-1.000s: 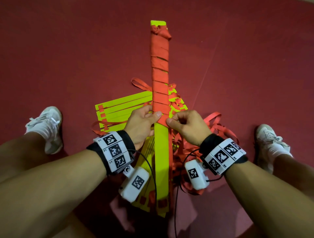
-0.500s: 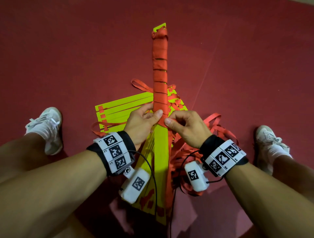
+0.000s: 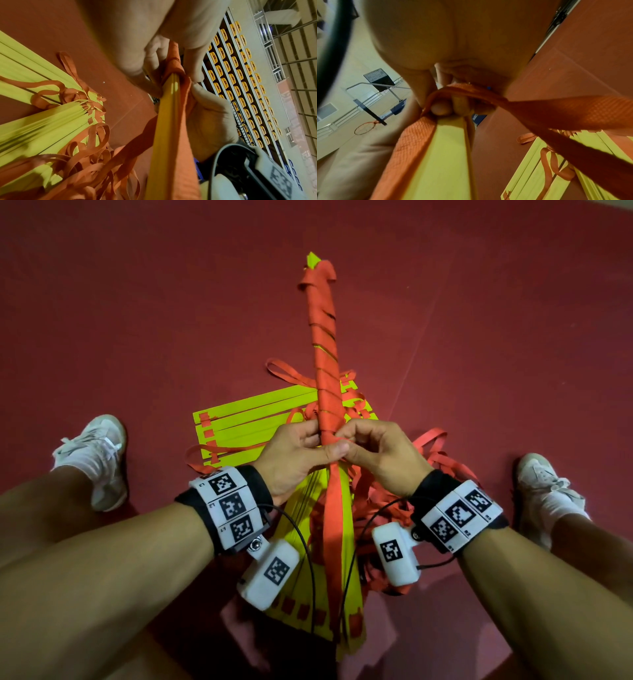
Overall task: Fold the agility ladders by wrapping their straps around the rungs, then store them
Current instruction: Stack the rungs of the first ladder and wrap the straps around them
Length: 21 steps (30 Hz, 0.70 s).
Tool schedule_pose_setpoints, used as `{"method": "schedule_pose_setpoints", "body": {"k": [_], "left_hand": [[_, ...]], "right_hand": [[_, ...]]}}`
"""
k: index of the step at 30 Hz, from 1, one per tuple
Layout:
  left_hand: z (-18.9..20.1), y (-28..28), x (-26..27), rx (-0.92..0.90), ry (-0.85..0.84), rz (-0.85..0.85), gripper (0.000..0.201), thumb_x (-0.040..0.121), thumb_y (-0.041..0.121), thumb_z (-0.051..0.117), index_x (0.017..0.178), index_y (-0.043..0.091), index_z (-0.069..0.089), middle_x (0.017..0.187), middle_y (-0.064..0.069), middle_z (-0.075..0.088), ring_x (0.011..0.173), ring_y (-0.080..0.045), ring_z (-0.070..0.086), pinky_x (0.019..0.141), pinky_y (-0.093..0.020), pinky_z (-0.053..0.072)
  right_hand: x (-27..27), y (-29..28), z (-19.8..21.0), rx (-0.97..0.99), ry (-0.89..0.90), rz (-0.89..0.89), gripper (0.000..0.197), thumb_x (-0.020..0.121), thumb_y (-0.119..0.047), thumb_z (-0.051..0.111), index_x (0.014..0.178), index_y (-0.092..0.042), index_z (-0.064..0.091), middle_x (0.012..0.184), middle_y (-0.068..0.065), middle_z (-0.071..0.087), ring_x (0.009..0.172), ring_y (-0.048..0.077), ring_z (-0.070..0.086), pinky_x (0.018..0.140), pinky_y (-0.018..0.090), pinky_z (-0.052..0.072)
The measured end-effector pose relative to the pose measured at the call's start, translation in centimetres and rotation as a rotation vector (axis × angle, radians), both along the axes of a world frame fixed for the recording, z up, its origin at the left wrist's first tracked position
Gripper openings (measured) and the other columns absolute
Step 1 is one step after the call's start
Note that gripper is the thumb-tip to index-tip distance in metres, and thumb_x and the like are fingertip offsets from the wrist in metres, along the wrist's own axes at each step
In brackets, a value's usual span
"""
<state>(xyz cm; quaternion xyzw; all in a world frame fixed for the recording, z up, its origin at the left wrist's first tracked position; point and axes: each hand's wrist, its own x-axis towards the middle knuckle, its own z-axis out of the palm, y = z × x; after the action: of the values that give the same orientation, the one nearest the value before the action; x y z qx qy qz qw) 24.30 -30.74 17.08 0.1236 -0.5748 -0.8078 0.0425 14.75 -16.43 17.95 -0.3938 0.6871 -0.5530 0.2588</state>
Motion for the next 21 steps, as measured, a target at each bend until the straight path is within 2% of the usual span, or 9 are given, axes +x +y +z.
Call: {"method": "schedule_pose_setpoints", "body": {"k": [2, 4, 6, 10, 11, 14, 16, 19, 21], "left_hand": [[-0.1, -0.2, -0.1, -0.011, -0.004, 0.011, 0.038, 0.073, 0.008, 0.073, 0.111, 0.002, 0.067, 0.101, -0.009, 0.076, 0.098, -0.017, 0.073, 0.085, -0.025, 0.056], [0.0, -0.3, -0.1, -0.022, -0.008, 0.018, 0.037, 0.075, 0.006, 0.072, 0.111, 0.0, 0.067, 0.103, -0.013, 0.076, 0.1, -0.021, 0.072, 0.088, -0.029, 0.057], [0.0, -0.4, -0.2, -0.048, -0.016, 0.027, 0.026, 0.081, -0.002, 0.072, 0.106, 0.003, 0.068, 0.098, -0.01, 0.076, 0.092, -0.02, 0.073, 0.085, -0.03, 0.059], [0.5, -0.5, -0.1, -0.08, -0.081, 0.024, 0.022, 0.093, -0.007, 0.06, 0.104, 0.01, 0.07, 0.092, -0.005, 0.076, 0.078, -0.017, 0.072, 0.072, -0.033, 0.058], [0.6, -0.6, -0.1, -0.093, -0.092, 0.026, 0.022, 0.093, -0.006, 0.06, 0.104, 0.01, 0.07, 0.091, -0.004, 0.076, 0.076, -0.016, 0.072, 0.071, -0.032, 0.057], [1.0, -0.7, -0.2, -0.115, -0.097, 0.063, 0.022, 0.094, -0.007, 0.059, 0.11, 0.004, 0.069, 0.093, -0.004, 0.076, 0.074, -0.014, 0.072, 0.066, -0.03, 0.059], [1.2, -0.9, -0.3, -0.122, -0.098, 0.097, 0.023, 0.094, -0.008, 0.059, 0.115, -0.001, 0.066, 0.097, -0.002, 0.075, 0.073, -0.01, 0.072, 0.06, -0.026, 0.058], [1.5, -1.0, -0.3, -0.143, -0.096, 0.128, 0.024, 0.094, -0.009, 0.058, 0.117, -0.007, 0.064, 0.097, -0.005, 0.073, 0.07, -0.006, 0.07, 0.056, -0.02, 0.054], [1.5, -1.1, -0.3, -0.169, -0.101, 0.139, 0.023, 0.094, -0.009, 0.059, 0.116, -0.006, 0.064, 0.098, -0.006, 0.073, 0.073, -0.007, 0.07, 0.059, -0.022, 0.055]], "right_hand": [[-0.2, 0.1, 0.2, -0.015, -0.077, 0.023, 0.004, 0.086, -0.014, 0.063, 0.089, -0.011, 0.064, 0.072, -0.012, 0.062, 0.067, 0.0, 0.054, 0.064, 0.015, 0.042], [-0.4, 0.2, 0.3, -0.006, -0.115, -0.003, 0.004, 0.082, -0.011, 0.064, 0.087, -0.01, 0.065, 0.068, -0.011, 0.062, 0.063, 0.001, 0.053, 0.061, 0.015, 0.041], [-0.7, 0.3, 0.3, 0.034, -0.107, -0.059, 0.006, 0.081, -0.013, 0.069, 0.082, -0.009, 0.064, 0.065, -0.001, 0.059, 0.06, 0.004, 0.05, 0.06, 0.017, 0.038], [-0.9, 0.6, 0.4, 0.18, 0.054, -0.131, 0.018, 0.089, -0.015, 0.074, 0.079, -0.003, 0.065, 0.065, 0.012, 0.052, 0.056, -0.008, 0.053, 0.06, 0.01, 0.038], [-1.0, 0.6, 0.3, 0.195, 0.089, -0.142, 0.022, 0.088, -0.02, 0.075, 0.079, -0.002, 0.065, 0.064, 0.012, 0.053, 0.056, -0.006, 0.053, 0.06, 0.011, 0.039], [-1.5, 0.8, -0.1, 0.209, 0.179, -0.201, 0.031, 0.076, -0.046, 0.077, 0.083, -0.018, 0.066, 0.072, 0.0, 0.062, 0.066, 0.008, 0.055, 0.066, 0.036, 0.047], [-1.7, 1.0, -0.2, 0.186, 0.198, -0.202, 0.028, 0.073, -0.047, 0.075, 0.085, -0.024, 0.065, 0.078, -0.009, 0.063, 0.071, 0.01, 0.057, 0.071, 0.042, 0.05], [-1.5, 0.9, -0.1, 0.163, 0.198, -0.179, 0.026, 0.073, -0.045, 0.075, 0.081, -0.024, 0.064, 0.075, -0.004, 0.064, 0.065, 0.016, 0.057, 0.066, 0.046, 0.05], [-1.4, 0.8, -0.1, 0.159, 0.212, -0.159, 0.025, 0.074, -0.046, 0.074, 0.073, -0.023, 0.062, 0.079, -0.001, 0.066, 0.07, 0.021, 0.06, 0.072, 0.048, 0.051]]}}
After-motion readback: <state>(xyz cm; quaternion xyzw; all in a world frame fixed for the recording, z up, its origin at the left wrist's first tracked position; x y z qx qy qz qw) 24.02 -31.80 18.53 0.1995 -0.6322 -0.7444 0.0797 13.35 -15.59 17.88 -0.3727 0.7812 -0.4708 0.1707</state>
